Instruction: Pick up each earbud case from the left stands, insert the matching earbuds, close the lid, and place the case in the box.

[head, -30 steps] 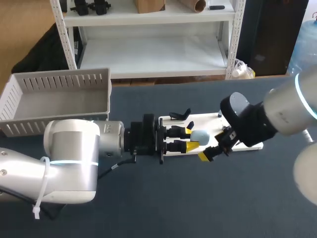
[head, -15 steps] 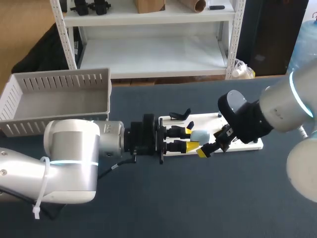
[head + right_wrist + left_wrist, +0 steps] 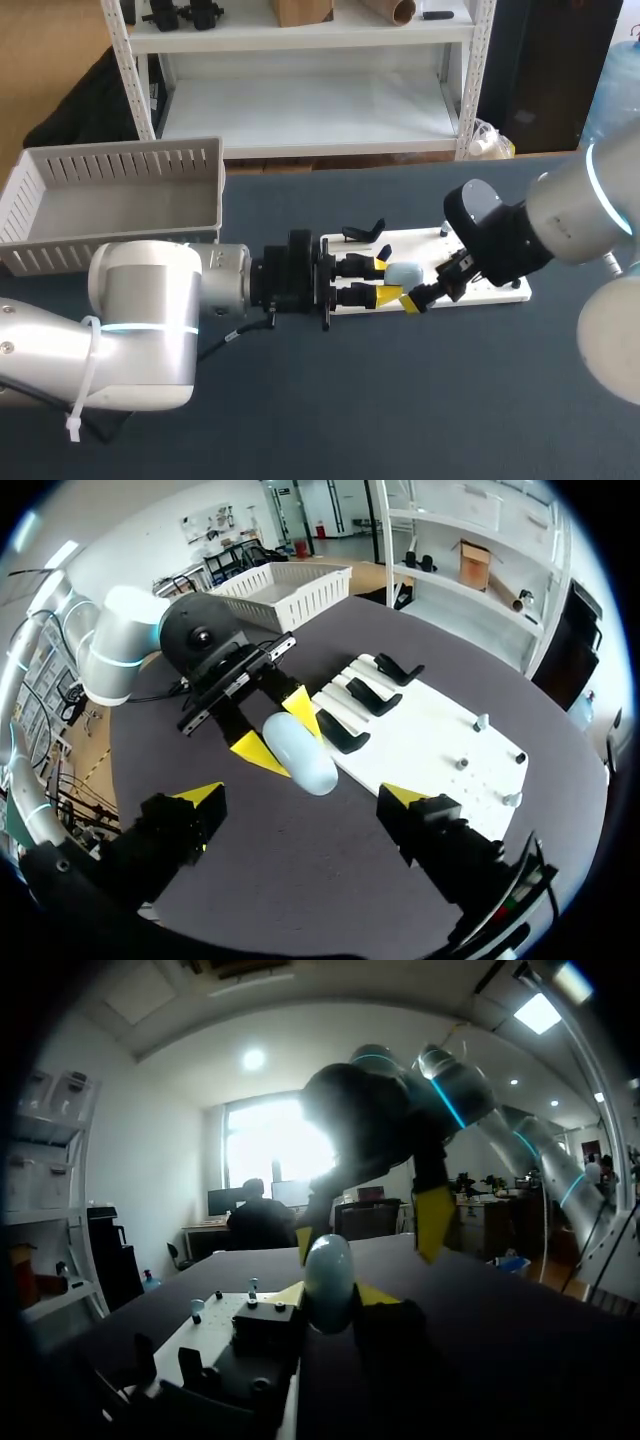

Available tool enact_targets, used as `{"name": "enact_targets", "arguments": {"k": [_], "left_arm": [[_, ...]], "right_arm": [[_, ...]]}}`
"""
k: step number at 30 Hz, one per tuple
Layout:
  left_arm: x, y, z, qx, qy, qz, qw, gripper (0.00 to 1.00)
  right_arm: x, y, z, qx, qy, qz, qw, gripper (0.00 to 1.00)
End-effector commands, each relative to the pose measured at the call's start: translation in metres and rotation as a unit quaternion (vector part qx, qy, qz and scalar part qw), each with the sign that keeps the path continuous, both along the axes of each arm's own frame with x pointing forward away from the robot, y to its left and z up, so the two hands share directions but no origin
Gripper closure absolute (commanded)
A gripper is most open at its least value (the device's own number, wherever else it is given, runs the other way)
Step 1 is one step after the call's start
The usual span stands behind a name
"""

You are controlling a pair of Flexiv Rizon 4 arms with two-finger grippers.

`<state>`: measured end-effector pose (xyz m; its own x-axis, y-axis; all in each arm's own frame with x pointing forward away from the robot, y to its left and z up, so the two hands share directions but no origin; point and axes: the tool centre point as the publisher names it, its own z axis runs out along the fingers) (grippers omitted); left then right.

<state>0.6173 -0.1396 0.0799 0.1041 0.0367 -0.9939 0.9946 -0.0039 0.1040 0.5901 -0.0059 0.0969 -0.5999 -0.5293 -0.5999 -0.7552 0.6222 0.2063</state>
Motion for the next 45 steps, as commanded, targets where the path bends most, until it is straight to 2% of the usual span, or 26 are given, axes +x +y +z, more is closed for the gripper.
{"name": "enact_targets", "arguments": {"k": [1,45], "left_arm": [[0.000,-0.001,-0.001,-0.001,-0.001,0.002,1.000,1.00],[0.000,-0.001,-0.001,-0.001,-0.001,0.002,1.000,1.00]], "right_arm": [[0.002,0.003,-0.003,-0.004,-0.002,-0.006,1.000,0.00],[0.020,-0.001,-0.004,-0.009,-0.002,-0.040,0.999,0.00]]}}
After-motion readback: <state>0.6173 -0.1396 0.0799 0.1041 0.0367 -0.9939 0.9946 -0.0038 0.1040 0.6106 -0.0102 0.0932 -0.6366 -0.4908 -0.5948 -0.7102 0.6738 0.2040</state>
